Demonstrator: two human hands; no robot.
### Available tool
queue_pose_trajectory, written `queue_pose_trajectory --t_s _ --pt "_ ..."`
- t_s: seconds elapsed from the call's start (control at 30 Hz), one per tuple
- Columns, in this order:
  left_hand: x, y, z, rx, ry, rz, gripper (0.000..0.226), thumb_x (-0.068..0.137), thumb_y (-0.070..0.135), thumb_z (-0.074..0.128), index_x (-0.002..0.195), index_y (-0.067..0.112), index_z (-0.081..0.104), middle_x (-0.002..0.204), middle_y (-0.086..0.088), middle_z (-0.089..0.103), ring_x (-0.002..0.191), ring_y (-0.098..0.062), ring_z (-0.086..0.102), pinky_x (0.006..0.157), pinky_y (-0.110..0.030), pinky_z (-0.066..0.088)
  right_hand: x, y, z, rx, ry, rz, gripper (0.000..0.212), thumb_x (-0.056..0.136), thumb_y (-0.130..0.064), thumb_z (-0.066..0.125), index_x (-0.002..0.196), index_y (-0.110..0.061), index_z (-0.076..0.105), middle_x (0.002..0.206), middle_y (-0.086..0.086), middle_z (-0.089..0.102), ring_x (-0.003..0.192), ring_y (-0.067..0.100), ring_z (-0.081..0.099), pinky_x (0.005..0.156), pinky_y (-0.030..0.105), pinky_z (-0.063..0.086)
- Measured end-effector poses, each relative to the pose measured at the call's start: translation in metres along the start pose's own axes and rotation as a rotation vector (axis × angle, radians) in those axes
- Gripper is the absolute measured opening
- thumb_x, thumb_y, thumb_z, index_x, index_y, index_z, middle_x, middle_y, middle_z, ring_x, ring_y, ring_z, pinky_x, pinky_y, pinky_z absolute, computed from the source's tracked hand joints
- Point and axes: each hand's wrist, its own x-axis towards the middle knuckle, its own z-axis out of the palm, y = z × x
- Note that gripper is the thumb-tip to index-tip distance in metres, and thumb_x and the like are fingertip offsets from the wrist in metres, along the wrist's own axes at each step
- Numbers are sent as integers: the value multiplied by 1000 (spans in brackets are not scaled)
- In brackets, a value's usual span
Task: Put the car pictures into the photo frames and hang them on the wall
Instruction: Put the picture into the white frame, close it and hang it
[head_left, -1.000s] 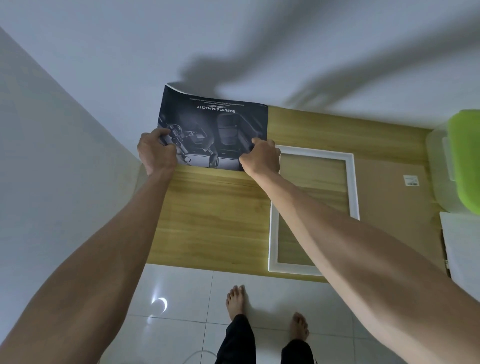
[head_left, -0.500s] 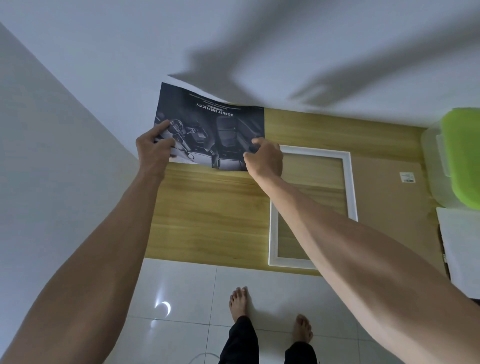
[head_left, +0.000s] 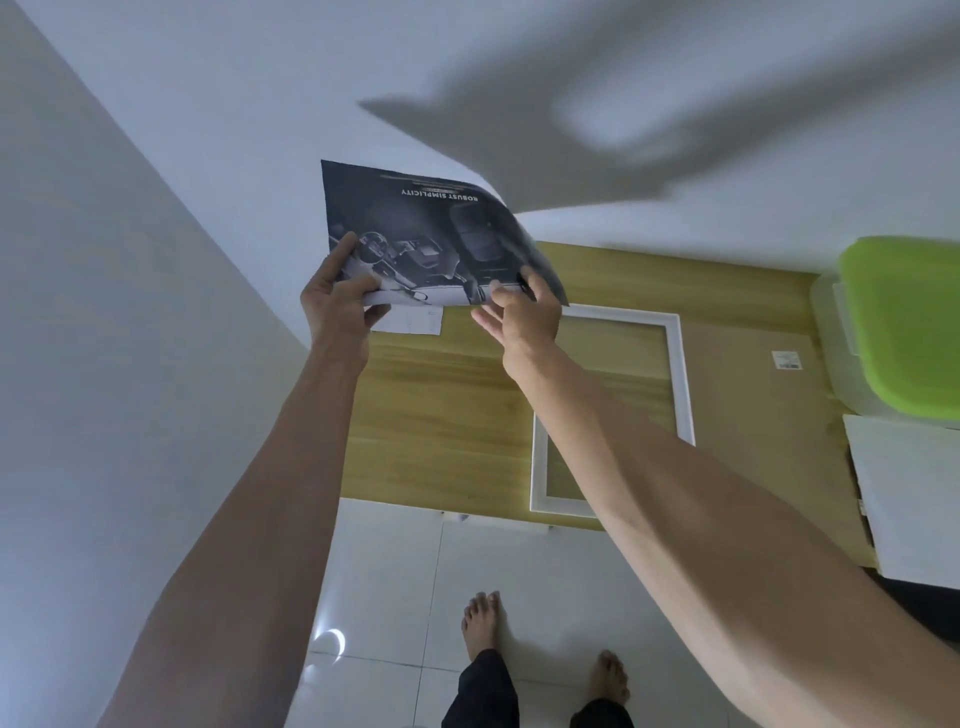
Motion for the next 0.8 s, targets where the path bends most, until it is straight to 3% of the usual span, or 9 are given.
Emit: queue_pose_trajectory --t_s 0.17,0.27,0.37,0.43,0.5,0.57,0.63,0.7,0.8 --pt "-37 -16 -2 81 -112 -8 65 72 -7 69 131 22 64 106 0 66 84 -17 66 75 -35 56 -7 -19 -16 153 142 -64 61 86 19 52 132 -19 64 129 8 63 102 28 70 63 29 62" --pt "-50 -24 1 255 -133 2 74 71 8 79 139 29 57 129 -3 63 99 -14 69 89 -33 55 -10 -33 -35 122 155 -107 67 79 12 42 131 -23 65 127 5 66 96 24 68 64 26 59" --pt "-55 -20 12 405 -63 41 68 74 31 83 136 39 58 146 4 49 129 -10 52 102 -26 45 -14 -50 -61 32 143 -176 67 72 2 40 127 -24 69 126 7 68 93 18 61 73 24 51" --pt "-60 -14 27 494 -109 84 61 71 42 84 128 45 63 146 5 49 133 -9 45 105 -28 39 -16 -65 -82 31 140 -206 60 77 7 43 122 -19 72 119 4 71 99 19 65 77 25 55" --pt "-65 -11 48 523 -233 97 52 73 40 83 123 42 67 144 4 52 134 -8 44 108 -33 33 -17 -81 -103 48 109 -201 55 77 11 45 116 -14 75 110 3 72 98 21 67 79 28 57" --pt "-74 -9 71 509 -386 63 47 80 32 81 125 38 68 142 3 56 131 -7 46 109 -36 32 -20 -94 -123 60 67 -177 56 75 12 44 113 -12 77 102 7 73 85 22 65 68 27 55" --pt "-83 -11 92 502 -500 10 44 83 30 77 125 40 68 136 5 62 131 -8 49 108 -43 32 -22 -104 -143 42 42 -164 56 74 11 44 114 -11 76 105 12 74 81 23 63 68 29 54" --pt "-90 -19 108 481 -585 -46 42 86 31 74 126 44 66 129 7 67 128 -14 56 104 -49 40 -21 -113 -163 16 12 -139 54 75 9 45 115 -12 76 103 11 75 81 24 65 71 30 56" --pt "-94 -36 128 427 -618 -76 42 87 19 72 125 37 68 118 -1 71 107 -19 66 92 -44 51 -12 -120 -188 -12 -2 -111 51 75 7 47 111 -14 77 98 9 74 82 25 65 75 30 56"
